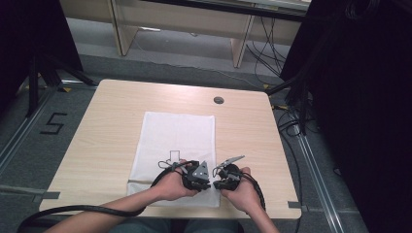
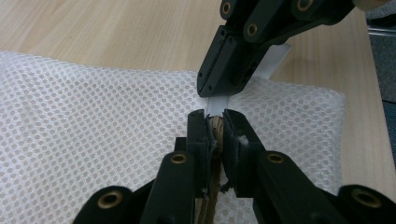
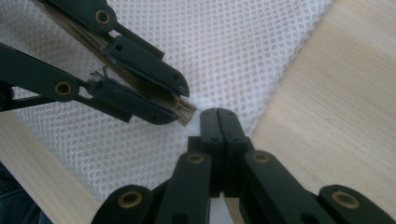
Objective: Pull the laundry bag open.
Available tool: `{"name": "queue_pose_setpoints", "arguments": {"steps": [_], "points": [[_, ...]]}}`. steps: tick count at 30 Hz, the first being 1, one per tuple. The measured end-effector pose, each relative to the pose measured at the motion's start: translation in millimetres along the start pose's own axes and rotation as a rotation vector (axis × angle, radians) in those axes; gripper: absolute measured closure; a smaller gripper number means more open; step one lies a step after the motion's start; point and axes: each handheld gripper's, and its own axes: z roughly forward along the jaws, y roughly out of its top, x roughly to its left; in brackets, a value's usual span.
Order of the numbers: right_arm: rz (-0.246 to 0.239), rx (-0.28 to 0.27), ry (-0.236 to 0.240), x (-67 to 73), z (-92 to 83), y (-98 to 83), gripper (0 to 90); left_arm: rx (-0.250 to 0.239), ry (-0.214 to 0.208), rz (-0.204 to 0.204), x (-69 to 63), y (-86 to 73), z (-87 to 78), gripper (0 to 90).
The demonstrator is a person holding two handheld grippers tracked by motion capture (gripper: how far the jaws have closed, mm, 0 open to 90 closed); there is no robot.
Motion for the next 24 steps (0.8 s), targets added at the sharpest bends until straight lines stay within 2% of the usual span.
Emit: {"name": "queue_pose_setpoints", "arguments": {"steps": [1, 3, 5, 8, 11, 12, 13, 16, 17, 18, 19, 20, 21, 22, 23, 24], "points": [[0.000, 0.000, 0.000, 0.0, 0.0, 0.0, 90.0, 0.001, 0.001, 0.010, 0.1, 1.0, -0.4, 81.4], [-0.001, 0.001, -0.003, -0.1, 0.0, 0.0, 90.0, 0.005, -0.002, -0.002, -1.2, 2.4, -0.6, 81.6], [0.000, 0.000, -0.001, 0.1, 0.0, 0.0, 90.0, 0.013, -0.001, 0.004, -2.0, 4.1, -0.7, 81.7], [0.001, 0.000, -0.003, 0.4, 0.0, 0.0, 90.0, -0.003, -0.006, -0.033, -0.8, 1.8, -0.2, 81.8], [0.000, 0.002, -0.005, 0.6, 0.1, 0.4, 90.0, -0.006, -0.012, -0.047, -0.1, -0.1, -1.4, 81.8], [0.019, 0.018, -0.005, 2.4, -0.8, 0.5, 90.0, -0.004, -0.015, -0.047, -0.1, 0.7, -2.0, 81.9], [-0.008, 0.006, -0.008, 0.8, 0.3, 0.8, 90.0, 0.000, -0.015, -0.037, -0.1, 2.0, -2.3, 81.8], [-0.005, 0.011, -0.014, 1.7, 0.3, 1.7, 90.0, 0.009, -0.012, -0.024, -0.6, 4.3, -2.7, 81.9], [0.010, 0.023, -0.016, 3.0, -0.1, 1.9, 90.0, 0.010, -0.013, -0.025, -0.7, 4.6, -3.1, 81.9], [-0.001, 0.025, -0.017, 2.9, -0.1, 2.0, 90.0, 0.014, -0.012, -0.007, 0.0, 5.5, -4.4, 81.9], [0.012, 0.038, -0.023, 4.6, -0.5, 2.6, 90.0, 0.016, -0.016, -0.008, 0.0, 6.0, -4.8, 81.9], [0.006, 0.038, -0.023, 4.8, -0.4, 2.9, 90.0, 0.021, -0.017, -0.014, -0.5, 6.5, -5.0, 81.9], [-0.023, 0.024, -0.020, 3.6, 0.7, 3.3, 90.0, 0.023, -0.014, -0.012, -1.0, 7.2, -5.1, 81.9], [-0.025, 0.024, -0.023, 3.8, 0.8, 3.3, 90.0, 0.025, -0.012, 0.003, -0.5, 8.1, -5.2, 81.9], [-0.023, 0.023, -0.025, 4.0, 0.8, 3.1, 90.0, 0.024, -0.016, -0.004, -0.6, 8.4, -5.4, 81.9], [0.003, 0.036, -0.024, 5.2, 0.0, 2.6, 90.0, 0.024, -0.022, -0.008, -0.5, 8.4, -5.7, 81.9]]}}
